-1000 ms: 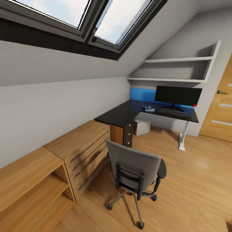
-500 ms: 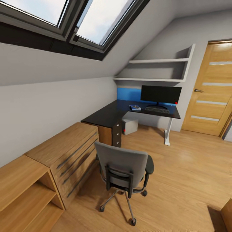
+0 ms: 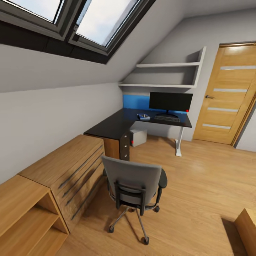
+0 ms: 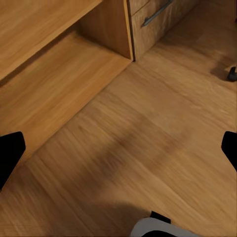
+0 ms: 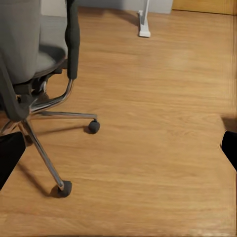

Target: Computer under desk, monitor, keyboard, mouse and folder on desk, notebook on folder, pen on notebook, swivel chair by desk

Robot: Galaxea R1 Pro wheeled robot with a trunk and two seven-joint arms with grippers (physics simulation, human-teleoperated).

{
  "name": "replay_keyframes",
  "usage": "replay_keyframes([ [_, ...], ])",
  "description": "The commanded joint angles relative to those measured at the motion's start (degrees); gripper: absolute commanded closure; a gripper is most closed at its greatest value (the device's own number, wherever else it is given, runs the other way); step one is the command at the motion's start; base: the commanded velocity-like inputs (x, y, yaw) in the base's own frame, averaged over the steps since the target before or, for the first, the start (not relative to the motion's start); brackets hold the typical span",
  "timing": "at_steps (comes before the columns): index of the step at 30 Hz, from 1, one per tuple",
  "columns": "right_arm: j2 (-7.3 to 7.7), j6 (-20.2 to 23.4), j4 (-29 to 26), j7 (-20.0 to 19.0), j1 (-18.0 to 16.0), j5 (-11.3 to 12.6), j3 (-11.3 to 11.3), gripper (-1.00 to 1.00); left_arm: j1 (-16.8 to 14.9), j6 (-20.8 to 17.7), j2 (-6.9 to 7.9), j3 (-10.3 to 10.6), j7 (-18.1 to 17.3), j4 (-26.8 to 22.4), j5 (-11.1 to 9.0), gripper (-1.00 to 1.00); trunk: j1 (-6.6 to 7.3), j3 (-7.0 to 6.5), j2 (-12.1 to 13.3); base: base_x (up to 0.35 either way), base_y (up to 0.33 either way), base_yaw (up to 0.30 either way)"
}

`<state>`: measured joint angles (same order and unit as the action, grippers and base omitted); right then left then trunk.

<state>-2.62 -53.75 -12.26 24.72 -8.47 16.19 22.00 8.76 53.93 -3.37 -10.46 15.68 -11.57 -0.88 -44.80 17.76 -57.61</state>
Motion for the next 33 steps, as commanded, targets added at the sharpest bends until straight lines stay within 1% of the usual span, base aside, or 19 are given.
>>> replay_keyframes([
  [1,0.03,-0.2,0.0,0.2,-0.1,0.4,0.5,-1.0,0.0,0.0,0.0,-0.1,0.0,-0.1,-0.1,-1.0,-0.01,0.07,0.0,0.0,0.293,-0.271],
  [18,0.07,-0.3,0.0,0.2,-0.1,0.4,0.5,-1.0,0.0,-0.2,0.23,-0.1,-0.2,-0.1,0.0,-1.0,-0.01,0.08,0.0,0.0,0.304,-0.296],
  [27,0.07,-0.2,0.0,0.2,-0.1,0.4,0.5,-1.0,0.0,-0.4,0.21,0.0,-0.3,-0.1,0.1,-1.0,-0.01,0.08,0.0,-0.067,0.305,-0.3],
  [33,0.05,-0.2,0.0,0.2,-0.1,0.4,0.5,-1.0,0.0,-0.5,0.21,0.0,-0.3,-0.1,0.2,-1.0,-0.01,0.1,0.0,-0.009,0.122,-0.297],
])
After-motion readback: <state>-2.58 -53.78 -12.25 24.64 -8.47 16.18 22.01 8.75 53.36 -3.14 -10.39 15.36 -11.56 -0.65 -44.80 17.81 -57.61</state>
